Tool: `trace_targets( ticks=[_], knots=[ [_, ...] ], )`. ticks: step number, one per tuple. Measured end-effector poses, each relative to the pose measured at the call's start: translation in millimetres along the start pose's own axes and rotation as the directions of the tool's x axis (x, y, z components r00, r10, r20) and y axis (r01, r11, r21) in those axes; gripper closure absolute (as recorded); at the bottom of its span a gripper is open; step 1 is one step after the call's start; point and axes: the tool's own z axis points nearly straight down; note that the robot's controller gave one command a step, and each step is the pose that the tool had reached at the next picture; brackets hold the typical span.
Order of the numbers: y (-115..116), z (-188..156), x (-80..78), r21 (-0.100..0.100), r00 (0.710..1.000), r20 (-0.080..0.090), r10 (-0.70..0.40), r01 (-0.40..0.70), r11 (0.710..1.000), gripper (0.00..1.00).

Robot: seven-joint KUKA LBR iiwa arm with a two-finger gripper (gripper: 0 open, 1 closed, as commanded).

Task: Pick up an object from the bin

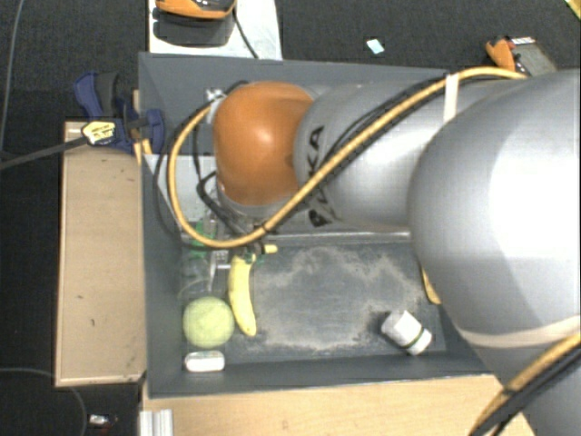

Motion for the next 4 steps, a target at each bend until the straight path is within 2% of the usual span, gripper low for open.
trace_targets(
  ticks=[1,2,3,4],
  knots=[
    [-1.1,-4.7,-2.4,-0.002,1.000,0.008,0.006,-0.006,1.000,0.00],
    [-62.4,21.2,11.9,0.001,0.915,0.007,-0.403,0.403,0.915,0.00],
    [-92.6,25.1,9.9,0.003,0.878,0.007,-0.478,0.478,0.878,0.00],
    [-85.0,23.5,-1.5,0.005,0.620,0.008,-0.784,0.784,0.620,0.00]
  ],
)
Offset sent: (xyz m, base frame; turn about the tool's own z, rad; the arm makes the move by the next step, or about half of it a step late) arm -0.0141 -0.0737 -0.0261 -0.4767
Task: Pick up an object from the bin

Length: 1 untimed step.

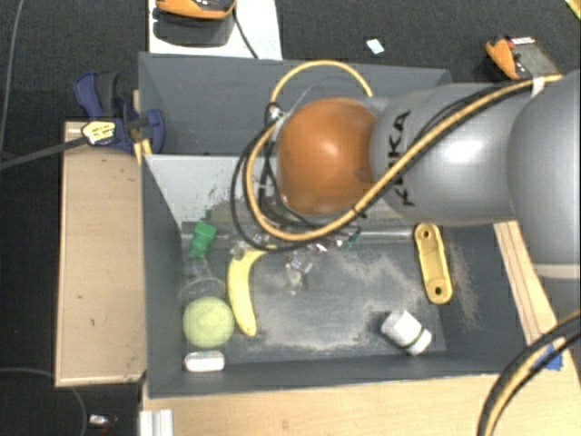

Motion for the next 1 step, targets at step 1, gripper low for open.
trace_targets(
  ticks=[1],
  knots=[
    [15.6,26.6,-19.2,0.000,0.997,0.001,-0.077,0.077,0.997,0.00]
  ],
)
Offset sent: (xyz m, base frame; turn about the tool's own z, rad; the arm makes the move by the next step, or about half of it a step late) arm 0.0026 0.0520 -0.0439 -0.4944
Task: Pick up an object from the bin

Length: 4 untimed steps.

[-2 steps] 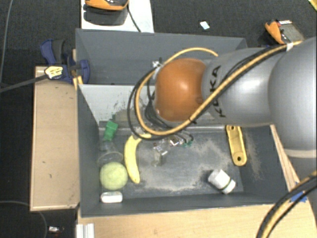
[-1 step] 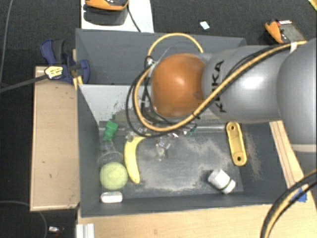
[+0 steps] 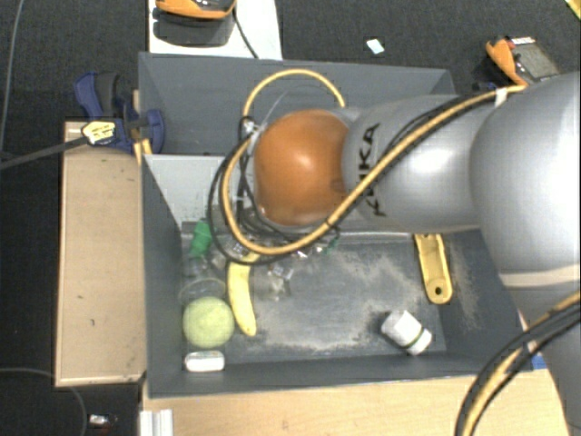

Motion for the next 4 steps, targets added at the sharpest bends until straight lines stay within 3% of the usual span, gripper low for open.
trace_targets(
  ticks=[1,3,4],
  knots=[
    [10.9,13.5,-26.0,0.011,0.915,0.004,-0.403,0.403,0.915,1.00],
    [12.6,-2.8,-25.1,0.005,0.917,0.004,-0.398,0.398,0.917,1.00],
    [13.2,-43.8,-24.9,0.003,0.918,0.004,-0.396,0.396,0.918,1.00]
  ],
)
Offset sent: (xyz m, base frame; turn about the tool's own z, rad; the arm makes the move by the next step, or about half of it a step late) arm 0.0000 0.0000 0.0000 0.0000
